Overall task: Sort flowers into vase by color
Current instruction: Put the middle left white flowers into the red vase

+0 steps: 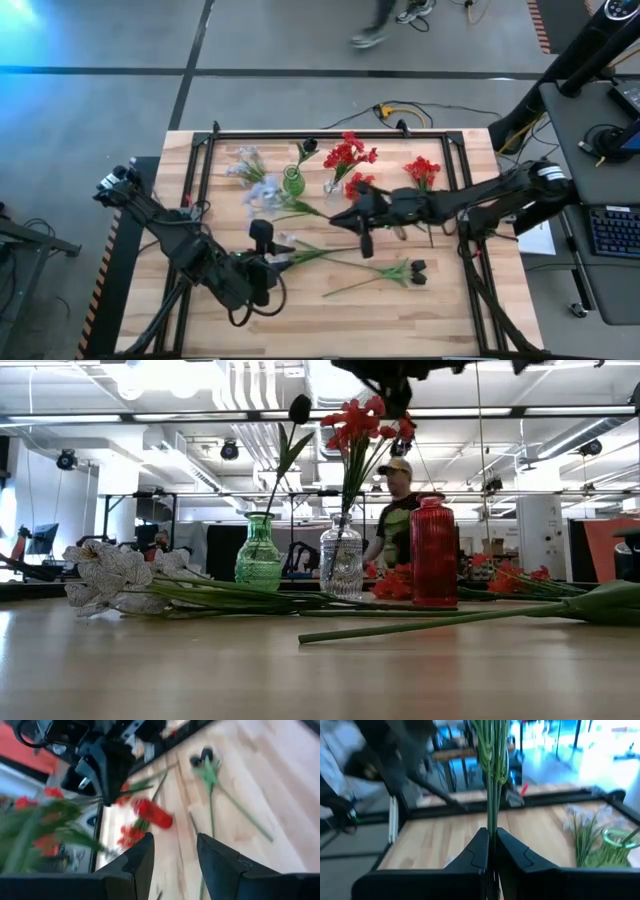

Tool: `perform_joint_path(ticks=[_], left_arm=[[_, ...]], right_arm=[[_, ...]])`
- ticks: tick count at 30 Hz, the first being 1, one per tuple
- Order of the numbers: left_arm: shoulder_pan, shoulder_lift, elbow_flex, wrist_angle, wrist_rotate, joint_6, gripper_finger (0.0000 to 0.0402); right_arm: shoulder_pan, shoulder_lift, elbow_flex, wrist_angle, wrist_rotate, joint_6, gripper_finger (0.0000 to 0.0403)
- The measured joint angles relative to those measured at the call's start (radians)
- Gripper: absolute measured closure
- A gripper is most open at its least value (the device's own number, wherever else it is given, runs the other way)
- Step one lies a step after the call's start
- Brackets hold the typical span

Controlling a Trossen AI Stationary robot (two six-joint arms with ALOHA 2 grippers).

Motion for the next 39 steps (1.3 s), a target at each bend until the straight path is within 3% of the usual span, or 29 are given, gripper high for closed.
perform_joint_path(ticks=[7,15,22,39], left_arm=[[0.0,-0.134,-0.29,0.496,0.019,0.159,0.028],[0.001,-0.263,-0.536,0.866,0.049,0.151,0.0298],[0.002,-0.317,-0.625,0.946,-0.008,0.049,0.0299],[0.002,-0.325,-0.615,0.942,-0.195,0.028,0.03]], right_arm=[[0.0,-0.077,-0.189,0.259,0.084,-0.012,0.039],[0.0,-0.09,-0.321,0.565,0.13,-0.07,0.039],[0.0,-0.084,-0.391,0.731,0.138,-0.135,0.039],[-0.002,-0.082,-0.437,0.895,0.158,-0.285,0.039]])
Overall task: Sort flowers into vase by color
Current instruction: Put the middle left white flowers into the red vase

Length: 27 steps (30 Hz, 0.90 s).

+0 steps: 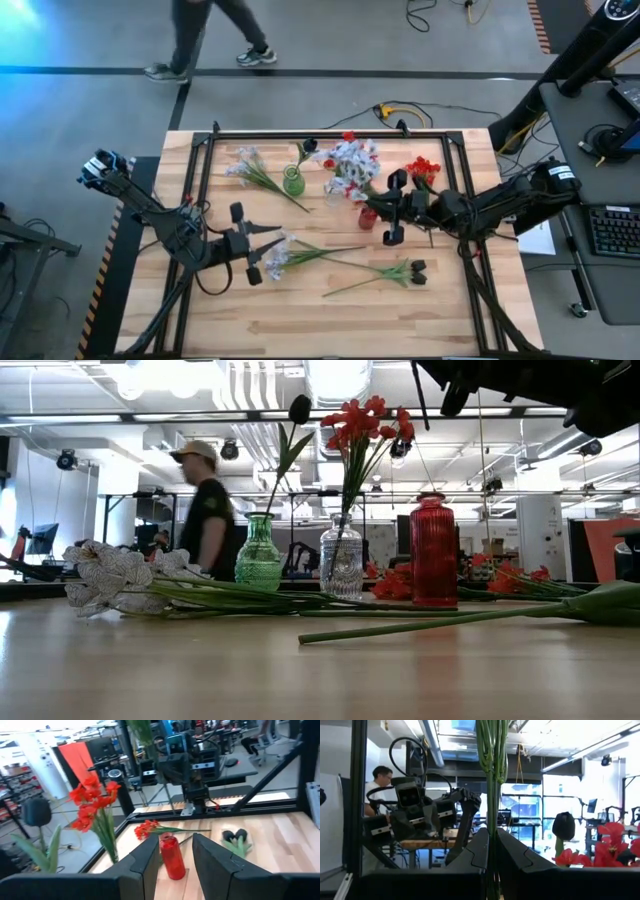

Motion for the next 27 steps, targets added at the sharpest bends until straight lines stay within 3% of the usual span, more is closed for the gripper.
perform_joint_path(ticks=[10,19,27], left_arm=[[0.0,0.0,0.0,-0.017,-0.078,-0.002,0.03],[0.003,0.001,0.0,-0.016,-0.079,-0.003,0.03],[0.019,0.003,0.0,-0.017,-0.079,-0.003,0.03]], right_arm=[[0.0,0.0,-0.017,0.063,-0.002,-0.015,0.039],[-0.003,0.001,-0.121,0.242,-0.001,-0.031,0.039],[-0.034,0.022,-0.148,0.246,0.0,-0.037,0.039]])
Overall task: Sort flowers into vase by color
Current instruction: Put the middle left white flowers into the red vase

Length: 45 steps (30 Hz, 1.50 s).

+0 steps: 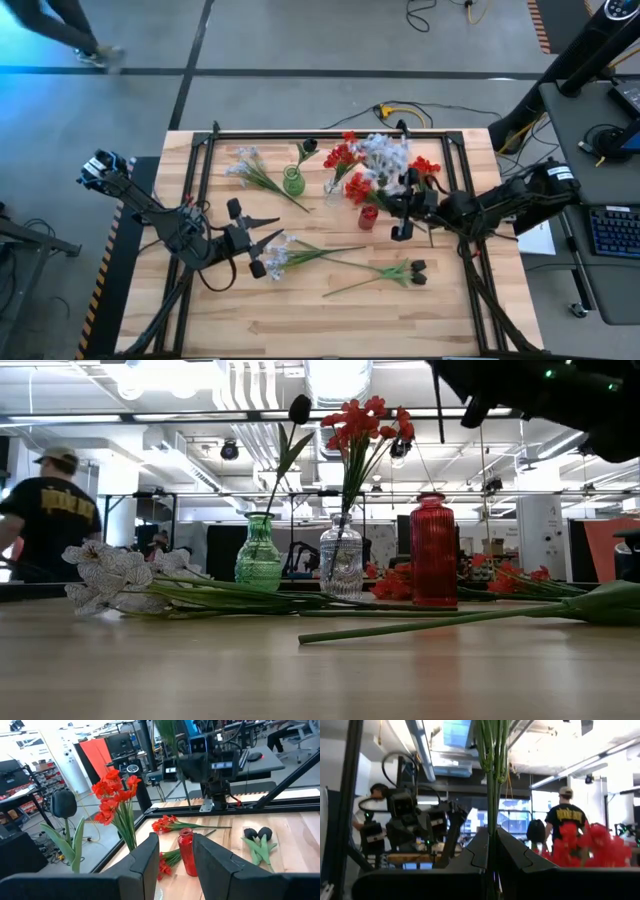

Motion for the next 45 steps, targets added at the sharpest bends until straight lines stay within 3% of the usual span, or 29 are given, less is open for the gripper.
perform_joint_path(ticks=[16,45], left_arm=[[0.002,0.0,0.0,-0.022,-0.016,0.003,0.03],[0.002,0.0,0.0,-0.036,-0.017,0.003,0.0299]], right_arm=[[-0.033,0.203,0.063,0.003,-0.004,-0.034,0.039],[-0.032,0.206,0.032,-0.008,-0.002,-0.097,0.039]])
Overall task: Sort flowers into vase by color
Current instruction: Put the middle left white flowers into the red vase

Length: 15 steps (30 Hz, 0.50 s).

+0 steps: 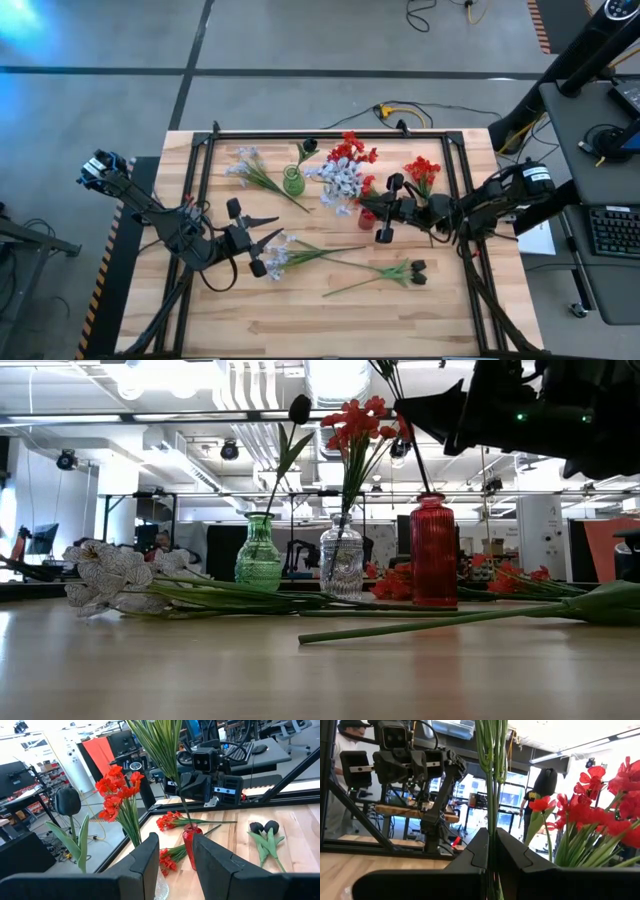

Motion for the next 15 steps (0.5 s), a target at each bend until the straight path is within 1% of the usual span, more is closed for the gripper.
perform_joint_path(ticks=[15], left_arm=[[0.0,0.0,0.0,0.0,0.0,0.0,0.0299]], right_arm=[[0.0,-0.001,-0.021,-0.008,0.001,0.0,0.039]])
